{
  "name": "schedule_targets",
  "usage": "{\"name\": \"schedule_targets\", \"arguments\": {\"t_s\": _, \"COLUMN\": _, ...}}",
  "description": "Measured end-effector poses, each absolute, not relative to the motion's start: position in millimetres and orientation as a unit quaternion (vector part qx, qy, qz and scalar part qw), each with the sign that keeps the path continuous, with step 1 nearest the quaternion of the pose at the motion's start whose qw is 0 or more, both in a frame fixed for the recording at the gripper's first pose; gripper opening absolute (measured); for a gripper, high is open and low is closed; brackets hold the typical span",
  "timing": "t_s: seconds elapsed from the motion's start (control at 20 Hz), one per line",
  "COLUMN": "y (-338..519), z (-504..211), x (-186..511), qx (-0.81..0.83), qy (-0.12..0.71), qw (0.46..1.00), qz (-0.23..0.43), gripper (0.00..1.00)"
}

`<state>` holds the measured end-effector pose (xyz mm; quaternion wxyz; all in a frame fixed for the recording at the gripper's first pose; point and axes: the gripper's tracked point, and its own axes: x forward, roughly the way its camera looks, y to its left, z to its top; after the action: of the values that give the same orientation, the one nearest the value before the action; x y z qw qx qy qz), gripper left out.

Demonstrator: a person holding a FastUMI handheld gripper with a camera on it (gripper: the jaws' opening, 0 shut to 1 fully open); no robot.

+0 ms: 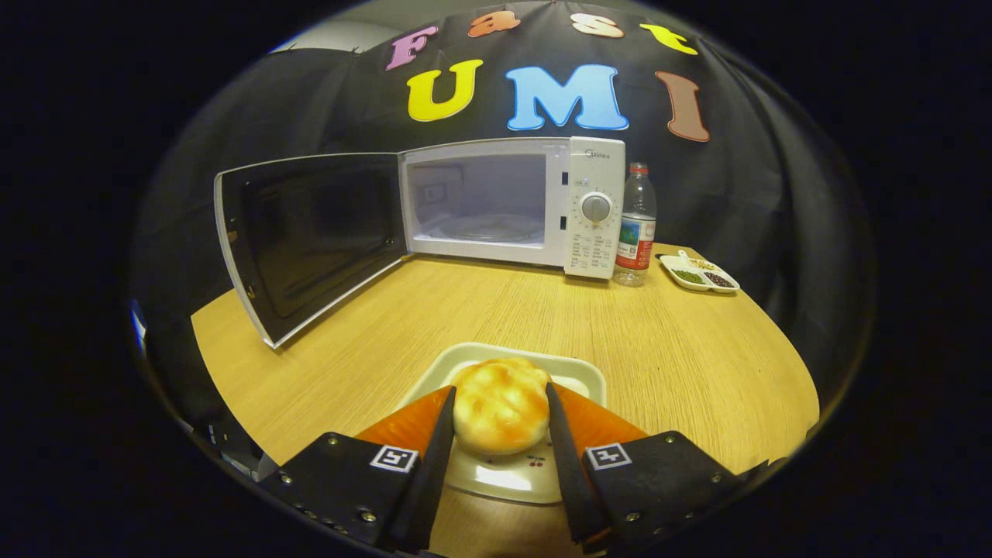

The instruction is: Open the microwave, put the food inside, and close the microwave door.

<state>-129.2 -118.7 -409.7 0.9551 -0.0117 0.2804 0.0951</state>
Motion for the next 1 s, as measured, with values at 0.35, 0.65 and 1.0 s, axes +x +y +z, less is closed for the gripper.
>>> {"name": "schedule_targets", "arguments": {"t_s": 0.35, "y": -75.2, "z": -366.5, "x": -73.7, "qx": 0.001, "qy": 0.256, "qw": 0.958, "qz": 0.131, "gripper": 0.64}}
{"name": "schedule_targets", "arguments": {"t_s": 0.65, "y": -29.7, "z": -344.1, "x": 13.7, "qx": 0.036, "qy": 0.251, "qw": 0.957, "qz": 0.137, "gripper": 0.64}}
{"name": "schedule_targets", "arguments": {"t_s": 1.0, "y": -5.5, "z": -361.3, "x": 120.5, "qx": 0.137, "qy": 0.272, "qw": 0.95, "qz": 0.073, "gripper": 0.64}}
